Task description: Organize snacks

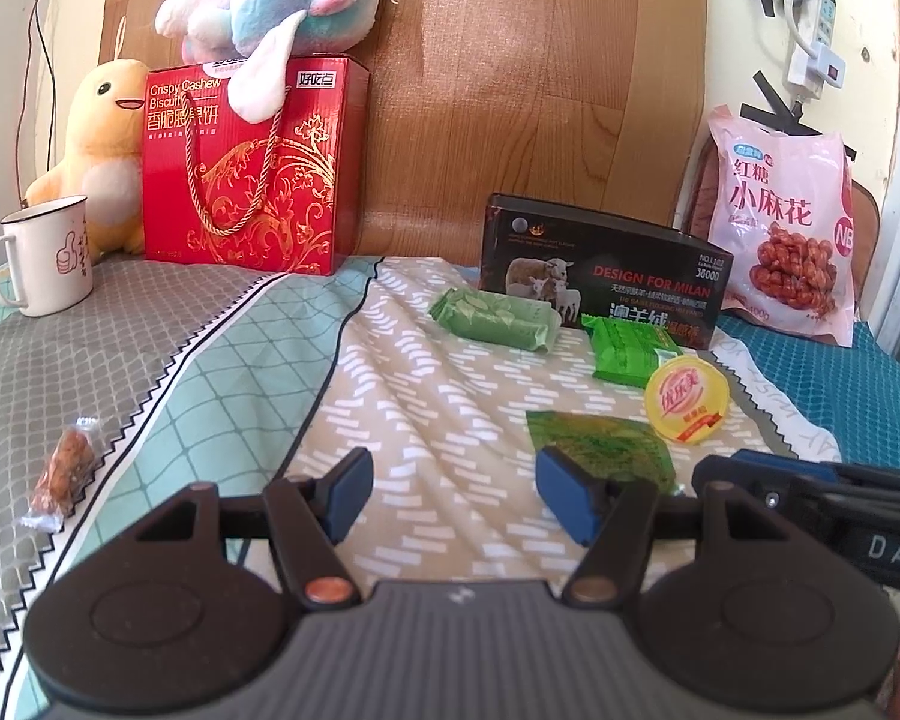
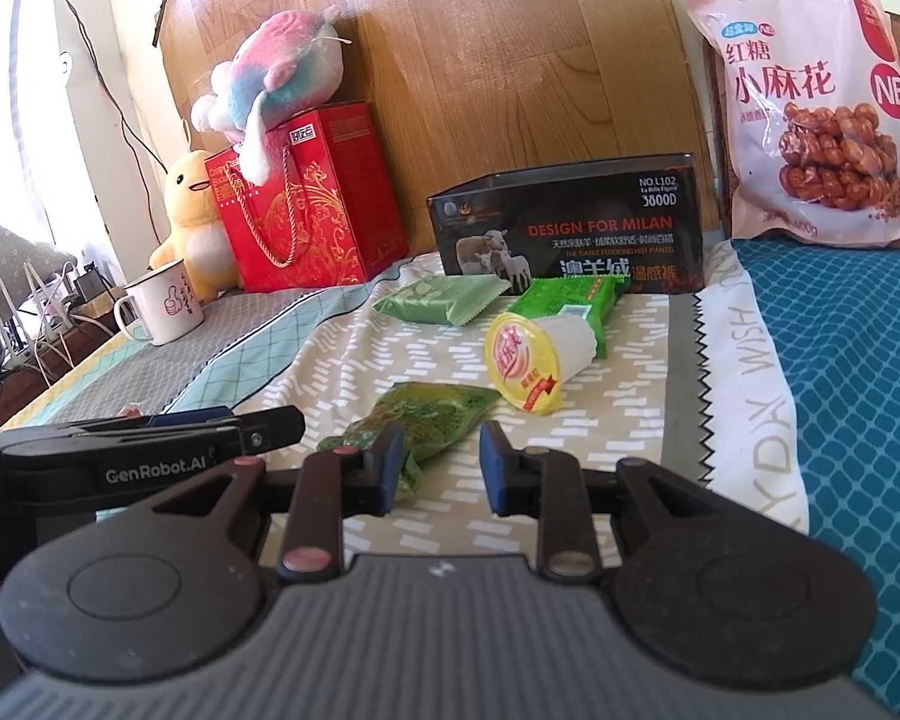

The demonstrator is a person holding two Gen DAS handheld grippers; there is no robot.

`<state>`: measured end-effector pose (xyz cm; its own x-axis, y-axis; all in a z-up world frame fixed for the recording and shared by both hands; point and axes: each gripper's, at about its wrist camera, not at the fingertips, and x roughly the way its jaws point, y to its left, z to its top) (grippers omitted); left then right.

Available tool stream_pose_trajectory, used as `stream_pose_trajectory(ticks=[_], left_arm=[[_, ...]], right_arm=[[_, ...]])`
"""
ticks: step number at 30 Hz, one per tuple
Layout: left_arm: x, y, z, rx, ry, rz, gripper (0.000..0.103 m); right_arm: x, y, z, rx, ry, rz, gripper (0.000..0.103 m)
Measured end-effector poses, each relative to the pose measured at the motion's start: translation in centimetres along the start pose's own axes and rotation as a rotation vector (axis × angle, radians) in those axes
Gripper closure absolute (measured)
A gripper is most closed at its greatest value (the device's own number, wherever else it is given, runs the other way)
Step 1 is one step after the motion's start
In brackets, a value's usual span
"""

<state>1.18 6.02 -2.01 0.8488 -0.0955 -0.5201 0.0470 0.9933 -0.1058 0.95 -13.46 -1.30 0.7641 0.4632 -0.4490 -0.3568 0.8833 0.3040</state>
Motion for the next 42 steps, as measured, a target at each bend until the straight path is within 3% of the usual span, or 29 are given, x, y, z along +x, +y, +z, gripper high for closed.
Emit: stream_pose_trajectory(ticks=[10, 15, 18, 23, 26, 28, 30, 35, 36, 37, 42], left_arm=[[0.1, 0.0, -0.1, 0.005, 0.001, 0.016, 0.04], [-0.6, -0.2, -0.1, 0.019, -0.048, 0.035, 0.019], [-1.2, -0.7, -0.2, 0.044, -0.09, 0.053, 0.017], [-1.6, -0.6, -0.2, 0.041, -0.115, 0.06, 0.014], [-1.9, -0.6, -0.3, 0.036, -0.136, 0.071, 0.012], [-2.2, -0.7, -0.4, 0.036, -0.159, 0.086, 0.009], [-2.5, -0.8, -0.5, 0.039, -0.185, 0.098, 0.003], [-2.8, -0.9, -0.6, 0.045, -0.206, 0.106, 0.0], [-2.7, -0.9, -0.5, 0.041, -0.2, 0.103, 0.0], [-2.7, -0.8, -0.5, 0.037, -0.196, 0.101, 0.0], [-2.5, -0.4, -0.5, 0.019, -0.178, 0.071, 0.0]], right_arm=[[-0.1, 0.1, 0.0, 0.0, 0.0, -0.001, 0.071], [-0.1, 0.0, 0.1, 0.0, -0.001, -0.001, 0.071], [-0.4, 0.1, 0.2, -0.003, -0.016, -0.012, 0.071], [-0.4, 0.0, 0.9, -0.027, -0.052, -0.086, 0.056], [0.8, -0.4, 2.2, -0.076, -0.033, -0.133, 0.052], [1.9, -0.7, 3.1, -0.097, -0.013, -0.144, 0.039], [3.0, -0.9, 3.8, -0.093, 0.009, -0.159, 0.037], [6.1, -1.2, 4.4, -0.073, 0.078, -0.167, 0.038], [6.4, -1.3, 4.4, -0.07, 0.088, -0.173, 0.049], [6.6, -1.5, 4.3, -0.067, 0.092, -0.179, 0.05], [4.5, -2.7, 4.0, -0.057, 0.094, -0.155, 0.053]])
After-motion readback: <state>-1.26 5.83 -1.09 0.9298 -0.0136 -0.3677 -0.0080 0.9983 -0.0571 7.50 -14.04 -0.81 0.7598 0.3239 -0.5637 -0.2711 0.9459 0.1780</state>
